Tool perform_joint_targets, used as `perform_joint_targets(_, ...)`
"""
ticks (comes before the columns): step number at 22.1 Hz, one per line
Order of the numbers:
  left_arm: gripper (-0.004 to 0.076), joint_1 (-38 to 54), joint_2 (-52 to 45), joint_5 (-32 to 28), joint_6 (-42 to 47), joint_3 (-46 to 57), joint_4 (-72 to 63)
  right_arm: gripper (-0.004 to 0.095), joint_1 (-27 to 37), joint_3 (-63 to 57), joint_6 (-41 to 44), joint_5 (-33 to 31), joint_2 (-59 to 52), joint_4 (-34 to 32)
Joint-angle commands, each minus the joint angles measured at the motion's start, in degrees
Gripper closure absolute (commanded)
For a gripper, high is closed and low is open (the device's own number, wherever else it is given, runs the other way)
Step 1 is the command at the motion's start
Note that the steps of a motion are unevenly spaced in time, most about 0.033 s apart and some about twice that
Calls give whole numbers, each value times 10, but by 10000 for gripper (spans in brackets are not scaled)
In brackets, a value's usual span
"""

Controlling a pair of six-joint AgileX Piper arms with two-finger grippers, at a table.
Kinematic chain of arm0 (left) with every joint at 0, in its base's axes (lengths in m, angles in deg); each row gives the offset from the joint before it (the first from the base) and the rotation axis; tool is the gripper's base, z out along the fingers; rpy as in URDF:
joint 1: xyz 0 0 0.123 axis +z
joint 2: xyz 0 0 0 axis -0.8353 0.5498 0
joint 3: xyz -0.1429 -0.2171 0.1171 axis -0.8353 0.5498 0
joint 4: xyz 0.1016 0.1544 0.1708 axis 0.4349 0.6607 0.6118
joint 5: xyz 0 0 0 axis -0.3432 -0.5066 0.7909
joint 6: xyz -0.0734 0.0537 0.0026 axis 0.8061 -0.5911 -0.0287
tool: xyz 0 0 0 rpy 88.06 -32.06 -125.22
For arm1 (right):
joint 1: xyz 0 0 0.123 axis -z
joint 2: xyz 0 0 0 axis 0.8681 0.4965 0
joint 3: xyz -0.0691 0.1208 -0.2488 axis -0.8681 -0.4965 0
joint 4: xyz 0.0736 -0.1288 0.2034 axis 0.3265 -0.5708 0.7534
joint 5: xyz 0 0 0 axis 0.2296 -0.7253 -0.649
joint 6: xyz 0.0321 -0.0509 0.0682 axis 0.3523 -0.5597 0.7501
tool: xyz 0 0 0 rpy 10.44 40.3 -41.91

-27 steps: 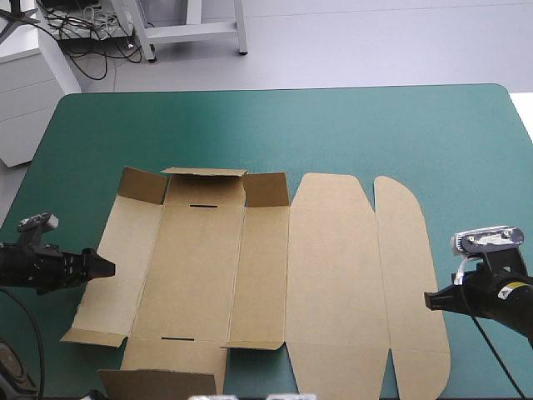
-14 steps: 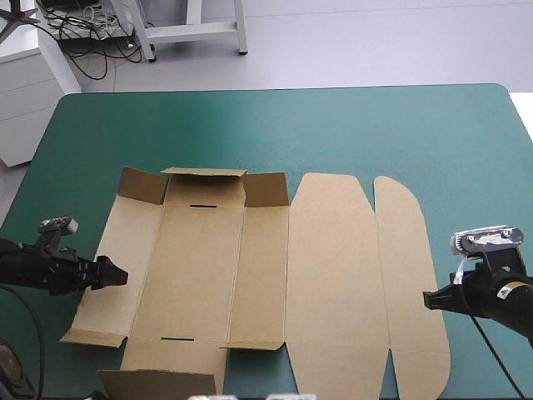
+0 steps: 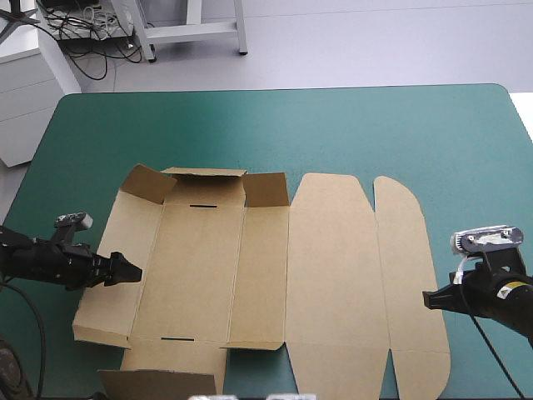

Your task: Fold the box

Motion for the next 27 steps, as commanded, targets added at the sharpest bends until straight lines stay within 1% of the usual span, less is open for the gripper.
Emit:
perform_joint_targets(1,87,-25,-13,56,14,-10,-22,909,0,13,-1,28,0,9)
perform_joint_targets(3,108,-33,-13,56,19,-10,-25,909,0,13,-1,28,0,9)
perform_joint_targets(5,159,-33,-13,56,31,-10,-23,909,0,13,-1,28,0,9)
perform_joint_targets(6,195,-33,-13,56,31,-10,-23,909,0,13,-1,28,0,9)
perform_joint_targets(9,344,-33,-13,56,42,-10,-19,910,0,13,-1,28,0,9)
perform_joint_targets(10,377,-33,-13,56,47,-10,-10,909,0,13,-1,28,0,9)
perform_joint_targets(11,391,-33,-13,56,60,-10,4,909,0,13,-1,28,0,9)
perform_joint_targets(19,393,-35,-13,56,105,-10,24,909,0,13,-1,28,0,9)
perform_joint_targets(24,393,-75,-13,55,112,-10,53,909,0,13,-1,28,0,9)
perform_joint_targets(27,418,-89,-13,41,112,-10,54,909,0,13,-1,28,0,9)
